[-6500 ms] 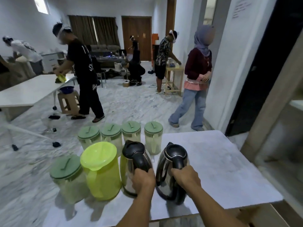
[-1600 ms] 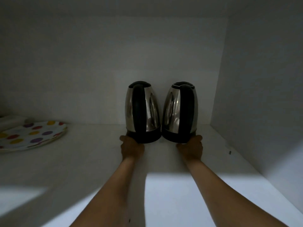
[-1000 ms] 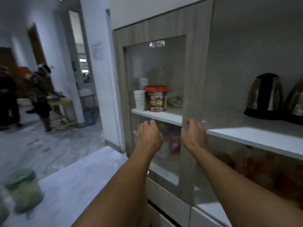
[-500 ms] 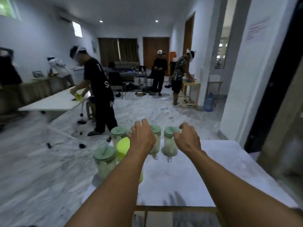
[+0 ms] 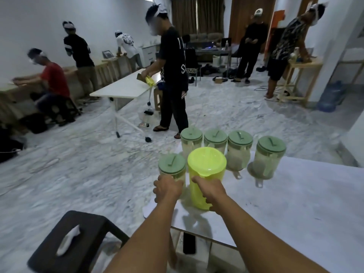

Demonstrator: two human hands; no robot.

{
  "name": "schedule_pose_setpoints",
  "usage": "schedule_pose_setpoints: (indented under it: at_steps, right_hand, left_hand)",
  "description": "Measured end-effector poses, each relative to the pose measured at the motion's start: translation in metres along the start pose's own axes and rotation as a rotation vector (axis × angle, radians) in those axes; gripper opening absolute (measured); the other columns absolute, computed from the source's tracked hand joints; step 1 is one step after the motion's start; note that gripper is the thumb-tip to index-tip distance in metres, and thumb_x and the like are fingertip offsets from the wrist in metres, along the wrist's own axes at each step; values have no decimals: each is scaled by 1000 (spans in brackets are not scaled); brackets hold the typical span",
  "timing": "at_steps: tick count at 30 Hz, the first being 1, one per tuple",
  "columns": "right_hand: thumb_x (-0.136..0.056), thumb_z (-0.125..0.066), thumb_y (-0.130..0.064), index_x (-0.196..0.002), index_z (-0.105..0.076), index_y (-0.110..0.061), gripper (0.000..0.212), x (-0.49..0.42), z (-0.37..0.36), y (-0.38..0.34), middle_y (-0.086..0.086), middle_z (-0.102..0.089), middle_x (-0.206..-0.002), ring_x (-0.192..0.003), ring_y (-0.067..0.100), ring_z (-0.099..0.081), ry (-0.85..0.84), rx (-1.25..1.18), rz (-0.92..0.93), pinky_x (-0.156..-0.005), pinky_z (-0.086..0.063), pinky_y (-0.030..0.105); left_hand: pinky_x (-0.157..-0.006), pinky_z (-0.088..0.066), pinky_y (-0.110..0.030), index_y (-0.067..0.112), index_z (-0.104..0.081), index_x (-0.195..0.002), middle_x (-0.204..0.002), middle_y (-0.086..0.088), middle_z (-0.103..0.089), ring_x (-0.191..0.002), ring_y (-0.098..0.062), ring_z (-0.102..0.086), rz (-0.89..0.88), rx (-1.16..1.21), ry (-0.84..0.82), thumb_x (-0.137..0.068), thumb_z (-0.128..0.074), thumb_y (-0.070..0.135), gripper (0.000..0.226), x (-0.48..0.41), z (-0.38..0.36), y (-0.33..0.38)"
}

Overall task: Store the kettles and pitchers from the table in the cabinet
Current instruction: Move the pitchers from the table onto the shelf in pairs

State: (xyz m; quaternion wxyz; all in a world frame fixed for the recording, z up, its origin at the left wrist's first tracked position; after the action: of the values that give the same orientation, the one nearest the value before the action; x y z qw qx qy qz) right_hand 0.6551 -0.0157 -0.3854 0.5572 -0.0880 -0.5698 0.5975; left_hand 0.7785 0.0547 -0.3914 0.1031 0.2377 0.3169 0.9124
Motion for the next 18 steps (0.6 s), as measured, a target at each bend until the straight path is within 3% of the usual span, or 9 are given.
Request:
schedule_pose_setpoints:
  at_steps: [2, 4, 7, 10, 12, 15, 18]
  right_hand:
    - [-74, -60, -43, -111, -65, -11, 49, -7, -6, 1, 12, -67, -118, -103, 34, -61, 6, -79, 43, -92, -50, 43]
    - [-83, -57, -30, -80, -62, -10, 21, -9, -10, 3, 10, -67, -90, -76, 28, -56, 28, -144, 68, -72, -42, 35]
    - [-91, -57, -24, -80, -60, -9, 19, -6, -11, 5, 8, -64, -79, -74, 24, -55, 56, -215, 57, -69, -38, 35]
    - [-94, -55, -27, -81, -60, -10, 22, 9, -12, 5, 7, -68, -76, -83, 26, -58, 99, -250, 56, -81, -43, 39]
    - [-96, -54, -29, -77, -60, -10, 28, 27, -7, 1, 7, -66, -69, -79, 27, -61, 184, -280, 84, -88, -47, 42]
    - [-98, -54, -32, -71, -55, -10, 35, 64, 10, -12, 7, -56, -62, -64, 26, -57, 321, -416, 144, -68, -43, 37]
    - [-97, -55, -33, -67, -50, -12, 37, 111, 50, -22, 6, -50, -60, -53, 24, -50, 469, -573, 192, -55, -34, 32]
  left_hand:
    - [-94, -46, -44, 5, -48, -132, -134, -17, -53, -125, -37, -50, 11, 6, -26, -82, -69, 40, 65, -12, -8, -4]
    - [-95, -47, -45, 5, -49, -132, -134, -17, -56, -124, -38, -52, 15, 33, -36, -89, -61, 36, 54, -16, -14, -9]
    - [-95, -46, -40, -3, -40, -138, -137, -20, -54, -124, -38, -54, -24, 98, -58, -97, -50, 30, 53, -15, -20, -12]
    - [-91, -47, -38, -5, -41, -135, -134, -23, -57, -120, -40, -57, -16, 242, -104, -95, -55, 26, 53, -2, -6, -14]
    - [-87, -48, -38, -5, -41, -133, -130, -22, -58, -116, -40, -58, -20, 362, -150, -92, -58, 28, 55, 5, 13, -10]
    - [-74, -49, -38, -5, -45, -127, -120, -22, -64, -103, -39, -64, -160, 482, -206, -88, -55, 36, 58, 21, 48, 10]
    - [-75, -51, -39, -3, -55, -124, -116, -22, -67, -100, -38, -66, -305, 486, -269, -77, -49, 49, 70, 47, 67, 42]
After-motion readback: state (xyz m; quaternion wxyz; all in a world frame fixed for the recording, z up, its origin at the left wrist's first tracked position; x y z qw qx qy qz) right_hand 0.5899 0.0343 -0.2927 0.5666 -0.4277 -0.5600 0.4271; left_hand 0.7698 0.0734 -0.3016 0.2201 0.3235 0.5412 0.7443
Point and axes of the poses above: each hand's wrist, its own x-axis away from the middle knuckle, its own z-axis out of the back of the hand, y = z × x, the point moved 3 cm from there along -x, towards the middle knuckle
